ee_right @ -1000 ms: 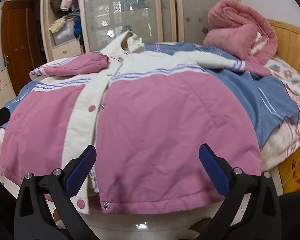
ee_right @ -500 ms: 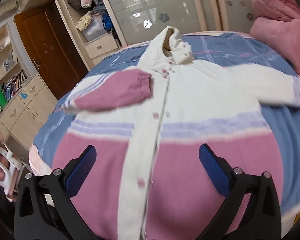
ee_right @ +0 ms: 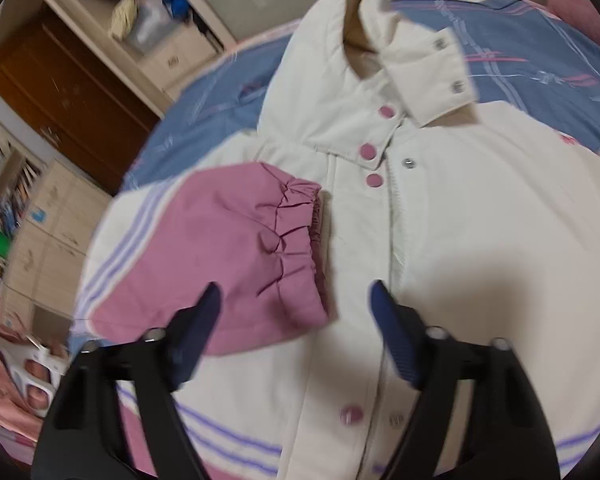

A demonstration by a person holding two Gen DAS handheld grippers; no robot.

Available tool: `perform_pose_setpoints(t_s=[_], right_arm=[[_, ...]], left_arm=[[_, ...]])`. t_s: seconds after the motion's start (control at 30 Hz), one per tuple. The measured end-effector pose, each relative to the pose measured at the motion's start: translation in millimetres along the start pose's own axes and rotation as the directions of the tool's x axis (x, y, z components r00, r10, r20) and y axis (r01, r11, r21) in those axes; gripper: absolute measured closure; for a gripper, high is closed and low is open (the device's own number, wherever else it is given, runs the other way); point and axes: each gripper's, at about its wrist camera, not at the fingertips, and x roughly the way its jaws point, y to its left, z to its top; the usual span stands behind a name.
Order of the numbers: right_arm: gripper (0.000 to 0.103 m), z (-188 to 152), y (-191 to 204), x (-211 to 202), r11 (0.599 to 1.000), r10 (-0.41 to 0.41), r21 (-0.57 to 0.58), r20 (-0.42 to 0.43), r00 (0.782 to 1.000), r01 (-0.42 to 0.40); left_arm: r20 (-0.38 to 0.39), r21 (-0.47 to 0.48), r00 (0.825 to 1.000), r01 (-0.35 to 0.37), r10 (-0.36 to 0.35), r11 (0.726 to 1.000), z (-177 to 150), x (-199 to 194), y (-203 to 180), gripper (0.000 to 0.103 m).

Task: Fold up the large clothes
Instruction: 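Grasp the cuff with the right tool and lay it flat across the chest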

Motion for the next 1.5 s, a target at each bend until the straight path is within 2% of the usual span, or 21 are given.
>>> perform_pose_setpoints(t_s=[0.17,0.2,0.27,0.3,0.37,0.57,0.67,0.77,0.87,1.0,1.07,1.17,1.3,1.33,1.4,1.43,1.47,1.5], right_arm=[[0.051,7,8,29,0.999,0.037,-0.007,-0.054,0.998,-0.037],[0.051,7,9,33,0.999,0.031,-0.006,-0.059,0.998,-0.032],[0.071,6,13,32,0.999,0.024,-0.022,-0.03,0.999,-0.025],[0.073,6,15,31,0.999,0.028,-0.026,-0.016,0.999,-0.028],[0.096,6,19,23,0.998,0.05,-0.037,0.011,0.999,-0.05],[0.099,15,34,-18,0.996,0.036,-0.083,0.124,0.992,-0.026],[0.099,22,34,-54,0.995,0.036,-0.102,0.194,0.98,-0.016],[0.099,33,23,-91,0.996,0.02,-0.092,0.261,0.965,0.005],[0.1,39,-2,-133,0.994,-0.032,-0.087,0.325,0.945,0.064],[0.1,36,-45,-155,0.991,-0.123,-0.011,0.343,0.931,0.135],[0.1,29,-75,-158,0.978,-0.202,0.028,0.337,0.919,0.205],[0.1,15,-110,-145,0.951,-0.307,0.06,0.316,0.898,0.304],[0.099,-13,-157,-107,0.918,-0.396,0.088,0.232,0.889,0.386],[0.097,-21,-160,-99,0.914,-0.405,0.085,0.229,0.885,0.396],[0.078,-35,-164,-96,0.919,-0.394,0.085,0.256,0.883,0.385],[0.042,-42,-166,-99,0.919,-0.393,0.109,0.272,0.878,0.378],[0.018,-51,-167,-106,0.919,-0.394,0.146,0.304,0.867,0.366],[0.017,-59,-164,-116,0.92,-0.391,0.171,0.35,0.851,0.353]], left_arm=[[-0.01,-0.006,1.0,-0.005,0.005,1.0,2,4,4,0.002],[-0.012,-0.007,1.0,-0.008,0.008,1.0,2,5,6,0.002],[-0.017,-0.013,1.0,-0.013,0.013,1.0,2,6,8,0.002],[-0.023,-0.018,1.0,-0.014,0.013,1.0,3,8,9,0.002],[-0.027,-0.024,0.999,-0.017,0.017,1.0,3,9,10,0.002],[-0.031,-0.023,0.999,-0.018,0.017,1.0,2,12,4,0.002],[-0.029,-0.008,1.0,-0.012,0.012,1.0,1,11,-3,0.002],[-0.027,0.004,1.0,-0.008,0.008,1.0,2,11,-8,0.002],[-0.031,0.006,0.999,-0.005,0.006,1.0,2,13,-9,0.002],[-0.034,0.011,0.999,-0.006,0.007,1.0,1,14,-11,0.002],[-0.036,0.016,0.999,-0.007,0.008,1.0,0,15,-11,0.002],[-0.043,0.016,0.999,-0.006,0.007,1.0,0,17,-11,0.002],[-0.055,0.018,0.998,-0.008,0.009,1.0,-1,21,-12,0.002],[-0.059,0.019,0.998,-0.007,0.008,1.0,-1,23,-12,0.002],[-0.066,0.016,0.998,-0.006,0.007,1.0,-1,26,-12,0.002],[-0.069,0.013,0.998,-0.005,0.006,1.0,-1,28,-12,0.002],[-0.073,0.011,0.997,-0.006,0.007,1.0,-1,29,-12,0.002],[-0.074,0.01,0.997,-0.008,0.009,1.0,-1,29,-12,0.002]])
